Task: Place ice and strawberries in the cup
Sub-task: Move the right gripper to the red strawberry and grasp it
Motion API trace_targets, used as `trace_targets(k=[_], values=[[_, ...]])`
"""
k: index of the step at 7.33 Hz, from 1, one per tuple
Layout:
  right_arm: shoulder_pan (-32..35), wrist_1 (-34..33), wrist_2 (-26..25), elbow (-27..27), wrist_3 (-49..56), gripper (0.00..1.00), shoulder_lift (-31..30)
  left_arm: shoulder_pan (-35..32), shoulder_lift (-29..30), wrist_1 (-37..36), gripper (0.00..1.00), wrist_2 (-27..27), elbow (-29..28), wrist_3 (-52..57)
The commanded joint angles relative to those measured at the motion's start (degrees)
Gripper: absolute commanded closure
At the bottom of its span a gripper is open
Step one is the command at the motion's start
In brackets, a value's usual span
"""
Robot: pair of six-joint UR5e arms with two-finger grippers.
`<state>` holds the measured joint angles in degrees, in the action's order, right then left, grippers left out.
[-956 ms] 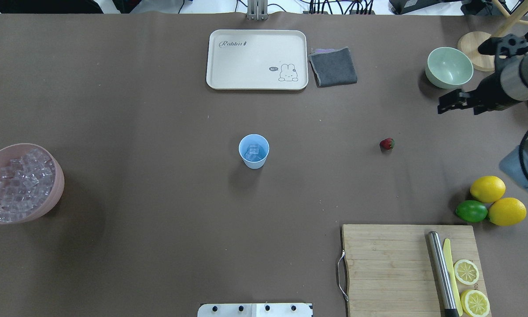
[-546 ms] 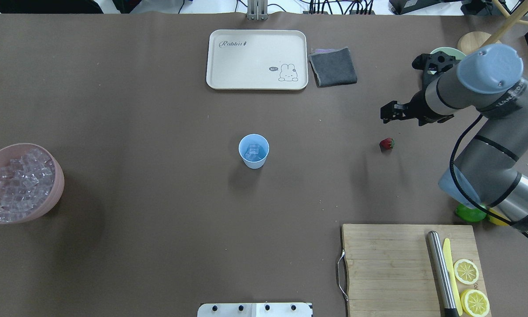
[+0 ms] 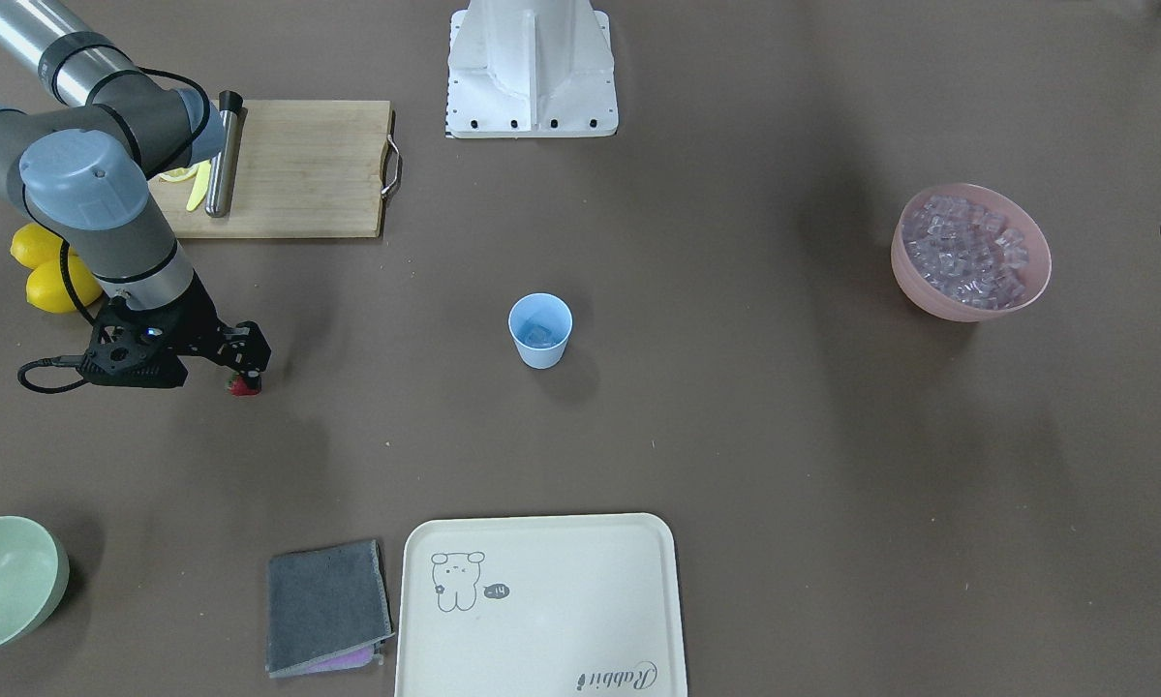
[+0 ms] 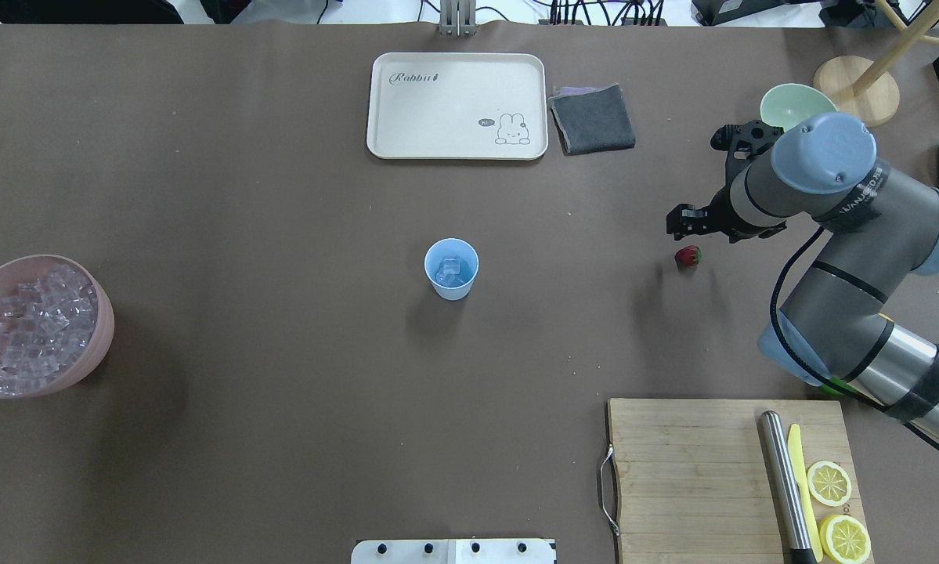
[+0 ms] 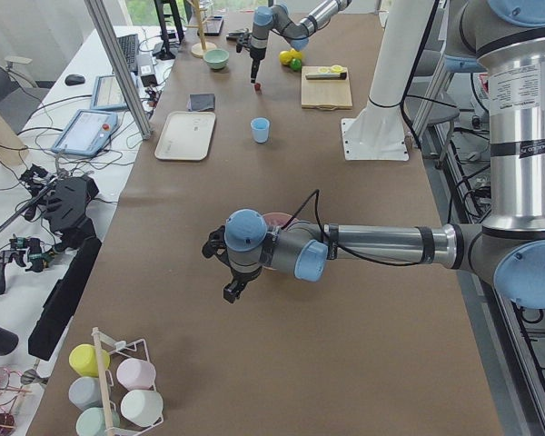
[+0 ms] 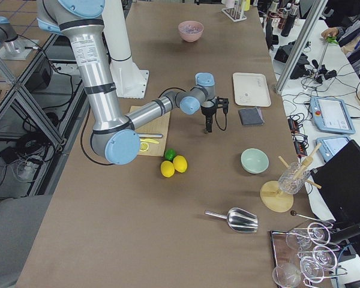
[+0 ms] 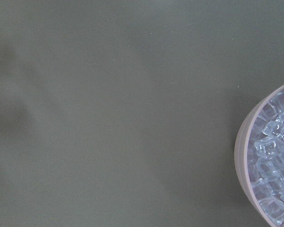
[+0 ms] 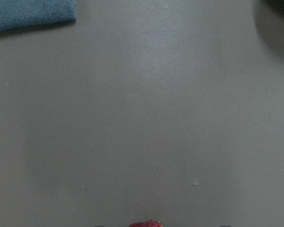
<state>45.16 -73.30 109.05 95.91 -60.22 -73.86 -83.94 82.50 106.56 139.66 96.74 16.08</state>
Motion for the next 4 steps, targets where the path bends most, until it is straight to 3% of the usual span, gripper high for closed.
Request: trace_targets(k=[1, 4], values=[[-0.7, 4.7, -0.3, -3.5, -0.1, 0.15, -0.1, 0.0, -0.1, 0.0, 0.02, 0.0, -0.1, 0.0], [-1.7, 6.7, -0.2, -3.7, -1.0, 0.18, -0.5, 0.0, -0.1, 1.9, 0.02, 0.0, -0.1, -0.1]])
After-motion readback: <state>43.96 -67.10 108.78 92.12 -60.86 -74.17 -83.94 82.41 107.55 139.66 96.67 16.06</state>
